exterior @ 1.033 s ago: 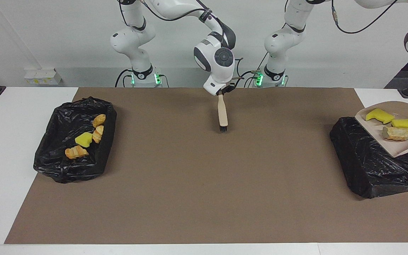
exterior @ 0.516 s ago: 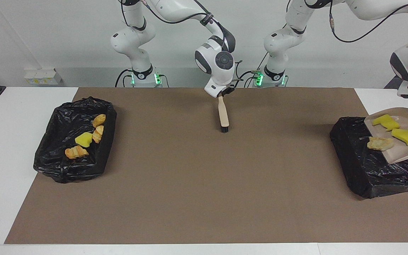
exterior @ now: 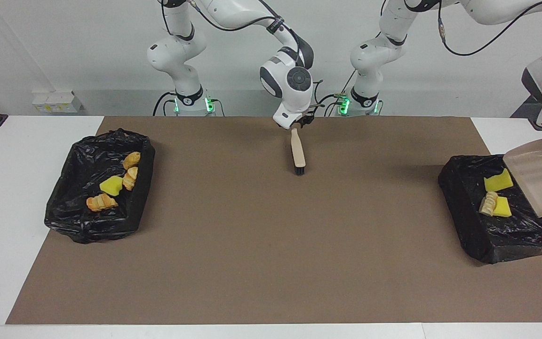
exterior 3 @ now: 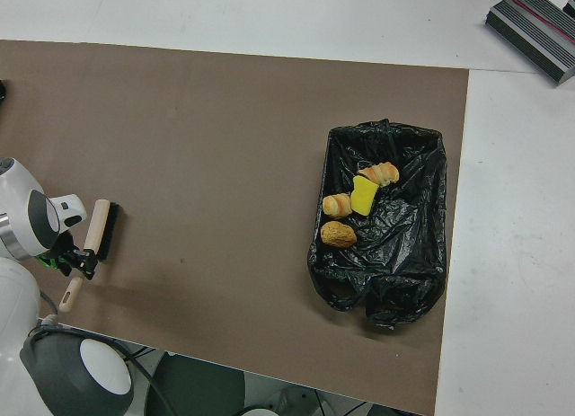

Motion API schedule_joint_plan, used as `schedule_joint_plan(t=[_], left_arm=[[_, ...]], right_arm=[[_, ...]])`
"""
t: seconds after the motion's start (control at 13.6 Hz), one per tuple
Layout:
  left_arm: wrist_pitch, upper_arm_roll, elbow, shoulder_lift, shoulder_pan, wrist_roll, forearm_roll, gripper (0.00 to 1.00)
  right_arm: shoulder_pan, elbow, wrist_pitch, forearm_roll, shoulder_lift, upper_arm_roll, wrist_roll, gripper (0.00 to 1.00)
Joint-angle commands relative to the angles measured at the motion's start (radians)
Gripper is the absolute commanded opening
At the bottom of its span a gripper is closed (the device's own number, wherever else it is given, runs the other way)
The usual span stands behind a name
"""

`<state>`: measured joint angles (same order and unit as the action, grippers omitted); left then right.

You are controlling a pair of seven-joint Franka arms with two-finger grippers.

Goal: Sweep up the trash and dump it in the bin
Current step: 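Tip the dustpan into the bin with the left gripper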

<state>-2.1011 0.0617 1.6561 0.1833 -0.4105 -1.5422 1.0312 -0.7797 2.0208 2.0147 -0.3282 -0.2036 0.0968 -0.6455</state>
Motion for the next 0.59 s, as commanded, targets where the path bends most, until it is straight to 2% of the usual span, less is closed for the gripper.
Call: schedule_joint_plan(t=[0.0, 0.22, 0.37, 0.52], left_arm=[[0.081, 0.012, -0.048, -0.024, 0.015, -0.001, 0.010, 0.00], [0.202, 0.040, -0.046, -0.030, 0.085, 0.005, -0.072, 0.00], [0.254, 0.040, -0.035, -0.035, 0.136, 0.008, -0.199, 0.00], [0.288, 0.040, -0.006, -0.045, 0.185, 0.031, -0.348, 0.00]], right_arm=[[0.065, -0.056, -0.059, -0.006, 0.016, 0.000, 0.014, 1.00], [0.198, -0.076, -0.082, -0.003, 0.090, 0.000, 0.033, 1.00], [0.285, -0.117, -0.152, 0.001, 0.113, -0.002, 0.056, 1.00], [0.385, -0.149, -0.200, 0.036, 0.116, -0.002, 0.157, 1.00]])
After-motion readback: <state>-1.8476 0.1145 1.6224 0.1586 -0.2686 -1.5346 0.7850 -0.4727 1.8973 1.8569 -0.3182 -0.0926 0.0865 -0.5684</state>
